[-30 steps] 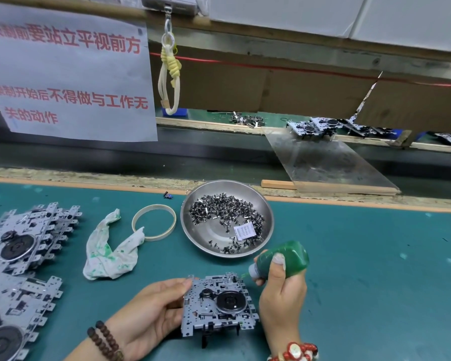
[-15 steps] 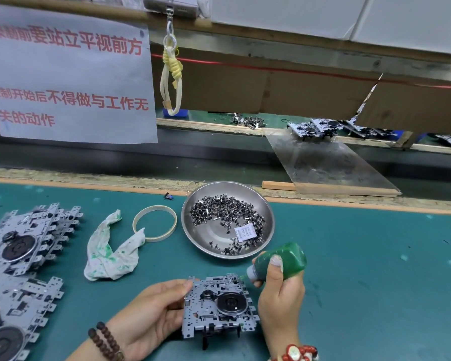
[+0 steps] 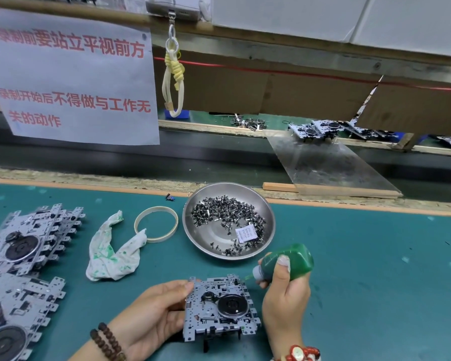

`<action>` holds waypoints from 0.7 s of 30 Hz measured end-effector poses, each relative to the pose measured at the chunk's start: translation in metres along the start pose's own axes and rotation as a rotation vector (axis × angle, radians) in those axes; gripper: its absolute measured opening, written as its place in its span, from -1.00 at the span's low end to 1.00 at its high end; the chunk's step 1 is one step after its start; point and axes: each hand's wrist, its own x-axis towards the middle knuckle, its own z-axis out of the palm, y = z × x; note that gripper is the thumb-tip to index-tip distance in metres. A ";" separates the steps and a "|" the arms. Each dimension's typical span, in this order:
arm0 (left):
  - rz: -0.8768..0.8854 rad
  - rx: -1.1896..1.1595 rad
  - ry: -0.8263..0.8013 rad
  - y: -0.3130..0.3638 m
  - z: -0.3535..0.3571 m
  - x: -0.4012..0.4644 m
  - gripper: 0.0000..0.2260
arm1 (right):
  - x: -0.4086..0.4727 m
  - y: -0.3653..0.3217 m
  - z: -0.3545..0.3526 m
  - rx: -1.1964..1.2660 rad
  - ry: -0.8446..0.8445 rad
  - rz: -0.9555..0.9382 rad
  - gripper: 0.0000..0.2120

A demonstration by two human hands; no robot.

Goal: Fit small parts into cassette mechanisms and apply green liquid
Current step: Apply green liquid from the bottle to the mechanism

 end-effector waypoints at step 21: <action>0.161 0.202 0.089 -0.006 0.024 -0.008 -0.87 | -0.022 -0.024 -0.008 0.327 -0.204 0.343 -0.59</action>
